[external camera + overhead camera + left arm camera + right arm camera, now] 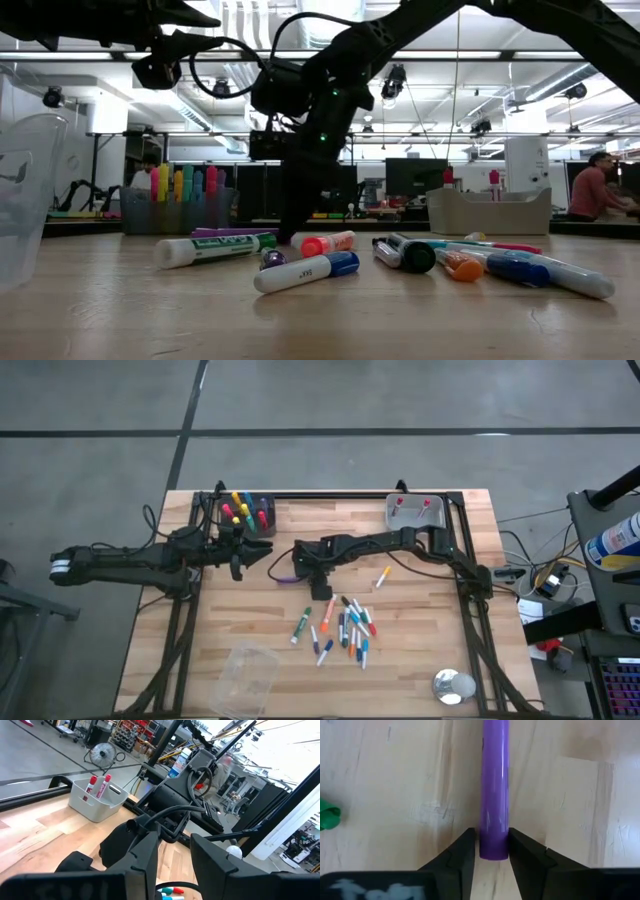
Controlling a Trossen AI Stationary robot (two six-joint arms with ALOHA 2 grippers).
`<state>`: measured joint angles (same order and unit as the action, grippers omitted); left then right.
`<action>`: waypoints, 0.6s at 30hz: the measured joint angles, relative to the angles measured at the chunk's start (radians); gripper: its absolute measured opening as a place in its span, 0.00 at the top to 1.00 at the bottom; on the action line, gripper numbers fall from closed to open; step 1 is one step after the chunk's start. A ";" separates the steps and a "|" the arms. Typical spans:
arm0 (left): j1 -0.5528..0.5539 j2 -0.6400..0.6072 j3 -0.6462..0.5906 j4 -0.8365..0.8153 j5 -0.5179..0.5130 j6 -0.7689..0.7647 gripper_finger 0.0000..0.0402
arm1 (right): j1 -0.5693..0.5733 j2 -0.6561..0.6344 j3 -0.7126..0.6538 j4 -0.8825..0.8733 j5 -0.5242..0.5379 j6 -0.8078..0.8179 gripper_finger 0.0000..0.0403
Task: Pick & Place Markers
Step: Put the violet highlighter pen into the black bin
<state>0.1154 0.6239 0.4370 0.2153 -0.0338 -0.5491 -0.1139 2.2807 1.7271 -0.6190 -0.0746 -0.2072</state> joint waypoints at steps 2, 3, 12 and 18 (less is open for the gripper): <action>0.000 0.000 0.000 0.000 0.000 0.000 0.73 | 0.000 -0.001 -0.006 0.003 0.000 0.009 0.73; -0.001 0.000 0.000 0.000 0.000 0.000 0.73 | 0.000 -0.001 -0.010 0.004 0.000 0.011 0.73; -0.001 0.000 0.000 0.000 0.000 0.000 0.73 | 0.002 -0.003 -0.014 0.007 0.000 0.016 0.77; 0.000 0.001 0.000 0.000 0.000 0.007 0.73 | 0.002 -0.006 0.011 -0.016 -0.002 0.016 0.82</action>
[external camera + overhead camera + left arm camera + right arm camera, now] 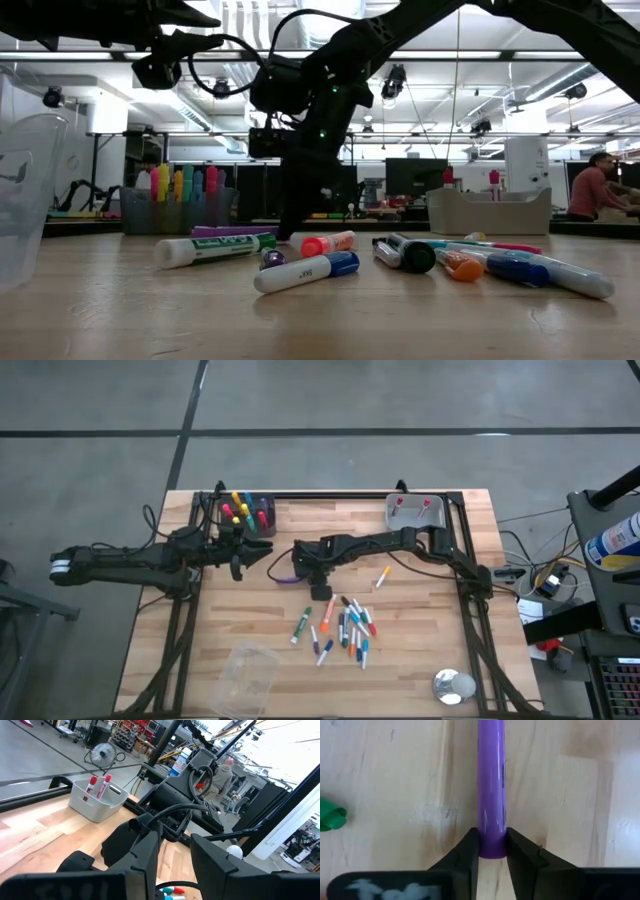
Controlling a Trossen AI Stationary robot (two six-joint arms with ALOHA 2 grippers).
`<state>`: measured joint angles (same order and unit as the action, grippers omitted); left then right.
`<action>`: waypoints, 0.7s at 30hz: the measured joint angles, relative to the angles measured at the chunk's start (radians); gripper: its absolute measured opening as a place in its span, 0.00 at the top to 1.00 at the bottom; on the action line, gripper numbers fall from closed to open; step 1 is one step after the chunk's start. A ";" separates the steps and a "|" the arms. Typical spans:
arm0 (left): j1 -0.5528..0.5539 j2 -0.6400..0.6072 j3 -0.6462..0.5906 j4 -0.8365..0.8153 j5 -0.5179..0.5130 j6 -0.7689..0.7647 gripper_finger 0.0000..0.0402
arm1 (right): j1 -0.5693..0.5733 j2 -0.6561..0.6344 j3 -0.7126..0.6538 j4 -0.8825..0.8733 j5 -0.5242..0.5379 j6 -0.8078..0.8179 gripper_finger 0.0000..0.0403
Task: Pick & Place Markers
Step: Put the violet highlighter pen into the black bin
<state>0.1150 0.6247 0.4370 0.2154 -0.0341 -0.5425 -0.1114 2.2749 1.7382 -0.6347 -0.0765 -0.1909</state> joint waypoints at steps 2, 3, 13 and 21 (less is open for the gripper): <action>0.000 0.001 0.000 0.000 0.000 -0.010 0.73 | 0.000 -0.002 0.006 -0.003 -0.007 0.000 0.82; 0.000 0.001 0.000 0.000 0.000 -0.009 0.73 | 0.000 -0.004 0.007 -0.003 -0.010 0.001 0.82; 0.000 -0.001 0.000 0.079 0.000 0.046 0.73 | 0.000 -0.043 0.007 0.004 -0.143 0.066 0.82; 0.000 -0.020 0.012 0.177 0.000 0.132 0.73 | 0.000 -0.177 0.008 0.019 -0.170 0.088 0.82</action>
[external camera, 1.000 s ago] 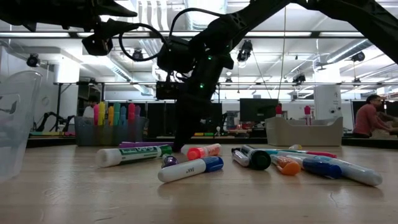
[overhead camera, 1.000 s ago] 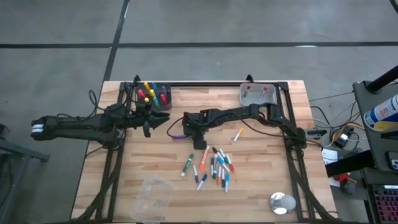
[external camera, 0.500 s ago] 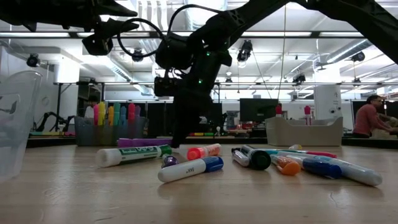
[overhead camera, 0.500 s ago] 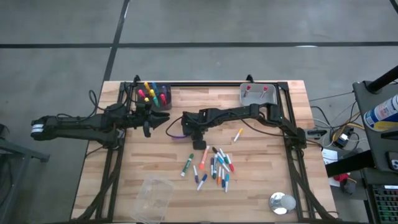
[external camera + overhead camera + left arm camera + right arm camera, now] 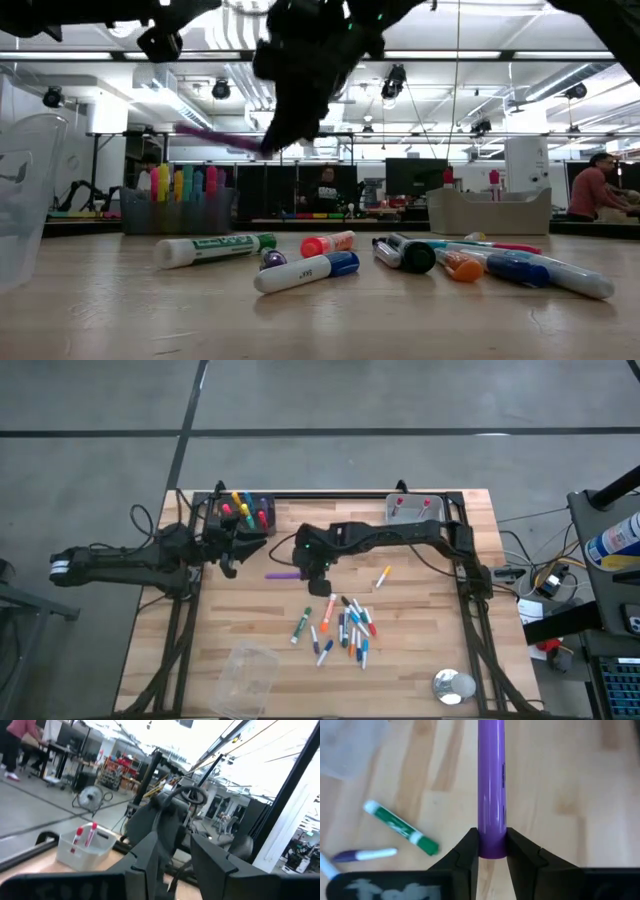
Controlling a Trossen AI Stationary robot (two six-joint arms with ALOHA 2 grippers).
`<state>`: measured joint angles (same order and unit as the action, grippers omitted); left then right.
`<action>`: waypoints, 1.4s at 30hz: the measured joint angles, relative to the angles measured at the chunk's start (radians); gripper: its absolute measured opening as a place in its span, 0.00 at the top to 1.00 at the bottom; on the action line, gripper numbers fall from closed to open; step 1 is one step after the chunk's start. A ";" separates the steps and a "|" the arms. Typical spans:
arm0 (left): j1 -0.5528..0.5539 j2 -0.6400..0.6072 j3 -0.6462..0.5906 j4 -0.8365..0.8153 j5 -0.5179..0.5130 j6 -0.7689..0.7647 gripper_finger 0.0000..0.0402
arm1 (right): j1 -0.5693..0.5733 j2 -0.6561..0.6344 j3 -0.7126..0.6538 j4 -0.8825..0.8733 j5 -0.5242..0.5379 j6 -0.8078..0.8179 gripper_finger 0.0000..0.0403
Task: Pick & Place Markers
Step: Put the violet highlighter pen into the black bin
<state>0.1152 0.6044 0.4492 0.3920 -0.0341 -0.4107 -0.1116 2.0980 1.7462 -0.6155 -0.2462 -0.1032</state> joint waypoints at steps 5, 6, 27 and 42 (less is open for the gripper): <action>0.001 -0.016 0.015 0.000 0.000 0.019 0.73 | 0.000 -0.105 0.000 -0.004 0.000 0.018 0.82; 0.001 -0.018 0.018 0.000 0.000 0.016 0.73 | 0.000 -0.129 0.000 -0.008 0.001 0.023 0.82; -0.001 -0.019 0.023 0.019 0.010 0.005 0.53 | -0.002 -0.309 0.001 -0.038 0.066 0.075 0.82; 0.001 -0.022 0.022 0.025 -0.017 0.049 0.51 | -0.044 -0.311 0.011 0.111 0.062 0.096 0.82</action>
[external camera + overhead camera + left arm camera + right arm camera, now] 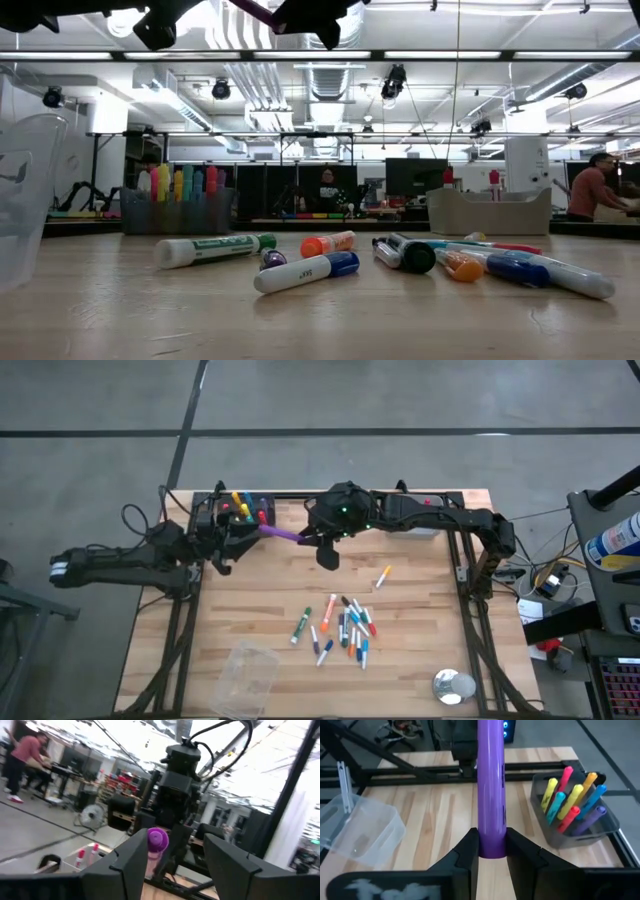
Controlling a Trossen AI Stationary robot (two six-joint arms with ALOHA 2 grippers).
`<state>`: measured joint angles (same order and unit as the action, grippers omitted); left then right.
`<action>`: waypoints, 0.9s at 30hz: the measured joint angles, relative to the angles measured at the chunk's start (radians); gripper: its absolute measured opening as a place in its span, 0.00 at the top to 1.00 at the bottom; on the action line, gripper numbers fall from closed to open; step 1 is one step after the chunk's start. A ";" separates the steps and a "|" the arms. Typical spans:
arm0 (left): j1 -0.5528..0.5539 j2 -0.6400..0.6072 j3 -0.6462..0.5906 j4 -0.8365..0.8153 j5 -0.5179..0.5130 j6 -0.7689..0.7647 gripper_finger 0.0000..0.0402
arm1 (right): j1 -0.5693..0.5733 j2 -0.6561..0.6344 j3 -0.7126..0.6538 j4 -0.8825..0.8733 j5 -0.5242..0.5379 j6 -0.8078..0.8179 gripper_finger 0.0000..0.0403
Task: Pick & Place Markers
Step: Put the violet highlighter pen into the black bin
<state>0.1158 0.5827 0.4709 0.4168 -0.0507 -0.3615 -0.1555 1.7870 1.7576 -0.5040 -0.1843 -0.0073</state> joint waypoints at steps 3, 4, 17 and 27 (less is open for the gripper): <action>0.000 0.003 0.000 -0.001 -0.039 0.022 0.51 | 0.000 0.000 0.000 0.024 0.001 0.014 0.82; -0.001 0.007 0.000 -0.002 -0.045 0.025 0.51 | -0.001 0.000 0.000 0.028 0.001 0.017 0.82; -0.001 0.047 0.000 0.039 -0.093 0.080 0.51 | -0.001 0.000 -0.002 0.048 0.000 0.034 0.82; -0.001 0.045 0.000 0.050 -0.109 0.084 0.51 | 0.000 0.000 -0.002 0.048 -0.003 0.031 0.82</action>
<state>0.1150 0.6273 0.4709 0.4672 -0.1600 -0.2771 -0.1551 1.7870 1.7557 -0.4561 -0.1875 0.0234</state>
